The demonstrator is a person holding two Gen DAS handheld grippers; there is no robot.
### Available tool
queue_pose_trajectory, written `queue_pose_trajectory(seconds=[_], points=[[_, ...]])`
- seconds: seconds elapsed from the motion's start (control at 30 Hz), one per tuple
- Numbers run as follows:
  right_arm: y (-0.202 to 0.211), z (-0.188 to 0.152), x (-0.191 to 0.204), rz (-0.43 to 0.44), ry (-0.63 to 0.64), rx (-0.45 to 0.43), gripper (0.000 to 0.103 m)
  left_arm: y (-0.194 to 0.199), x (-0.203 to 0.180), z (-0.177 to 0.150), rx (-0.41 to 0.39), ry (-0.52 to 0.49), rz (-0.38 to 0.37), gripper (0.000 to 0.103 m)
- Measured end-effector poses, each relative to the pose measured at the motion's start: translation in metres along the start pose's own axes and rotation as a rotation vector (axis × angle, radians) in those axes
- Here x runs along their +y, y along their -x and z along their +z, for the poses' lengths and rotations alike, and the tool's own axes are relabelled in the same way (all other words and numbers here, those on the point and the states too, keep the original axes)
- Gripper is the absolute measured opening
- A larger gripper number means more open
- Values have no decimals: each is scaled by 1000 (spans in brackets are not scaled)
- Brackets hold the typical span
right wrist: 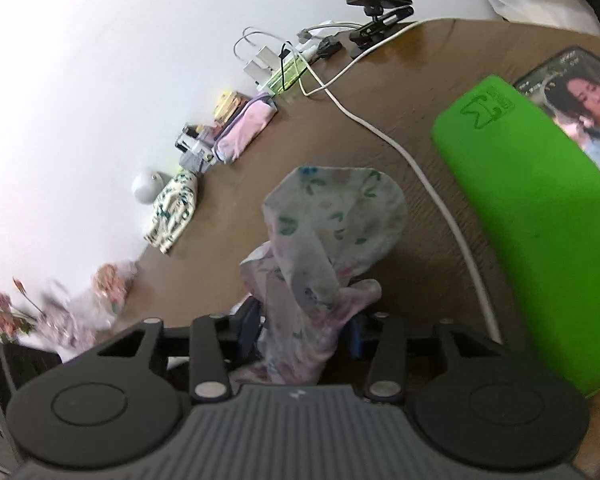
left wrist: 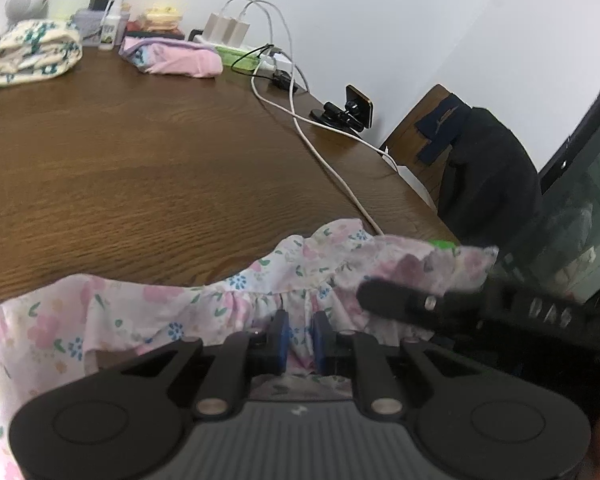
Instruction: Fold clothes
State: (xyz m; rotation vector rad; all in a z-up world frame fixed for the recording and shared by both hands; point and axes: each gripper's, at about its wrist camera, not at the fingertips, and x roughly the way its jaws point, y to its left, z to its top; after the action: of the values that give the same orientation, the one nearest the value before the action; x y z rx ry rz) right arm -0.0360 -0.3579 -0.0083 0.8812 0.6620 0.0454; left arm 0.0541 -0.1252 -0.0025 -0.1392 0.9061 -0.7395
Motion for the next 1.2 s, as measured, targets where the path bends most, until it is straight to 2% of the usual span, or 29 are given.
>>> queue_pose_trajectory(seconds=[0.03,0.1,0.2,0.23,0.27,0.33,0.4,0.43,0.47,0.5,0.53,0.67,0.77,0.8,0.87,0.97,1.1,1.2], points=[[0,0,3,2,-1,-7,54,-1,-3,-2,-5,-17,9,12],[1,0,9,4,-2,-18,71,-1,-7,-4,-14,-47,22,12],[0,0,19,0,28,-31,82,-1,-9,-6,-21,-77,26,12],[-1,0,21,-9,39,-37,82,-1,-9,-7,-22,-78,23,12],[-2,0,22,-23,48,-44,81,-1,-7,-7,-23,-72,18,12],[-9,1,21,-71,46,-28,71,0,-6,-7,-22,-64,12,12],[-15,3,17,-93,48,-27,43,0,-6,-8,-22,-69,14,12],[-18,4,17,-103,59,-33,39,0,-7,-8,-21,-76,17,12],[-20,4,15,-104,69,-39,30,0,-8,-8,-20,-82,20,12],[-23,4,13,-100,78,-44,16,1,-8,-8,-18,-83,21,12],[-25,3,11,-96,86,-49,12,3,-8,-8,-17,-74,22,12],[-28,1,12,-110,142,-69,10,18,-7,-8,-34,-46,29,13],[-18,0,20,-55,190,-109,10,56,-12,-15,-112,-72,46,26],[-13,-2,29,-28,247,-128,10,70,-13,-19,-140,-81,58,29],[-4,-12,56,12,407,-155,10,103,-8,-28,-200,-65,113,29],[2,-44,103,75,679,-157,10,153,11,-47,-292,-9,230,30],[-13,-102,151,198,950,-52,10,209,37,-77,-395,90,370,35],[-33,-138,174,230,1025,47,10,232,49,-97,-423,150,418,36]])
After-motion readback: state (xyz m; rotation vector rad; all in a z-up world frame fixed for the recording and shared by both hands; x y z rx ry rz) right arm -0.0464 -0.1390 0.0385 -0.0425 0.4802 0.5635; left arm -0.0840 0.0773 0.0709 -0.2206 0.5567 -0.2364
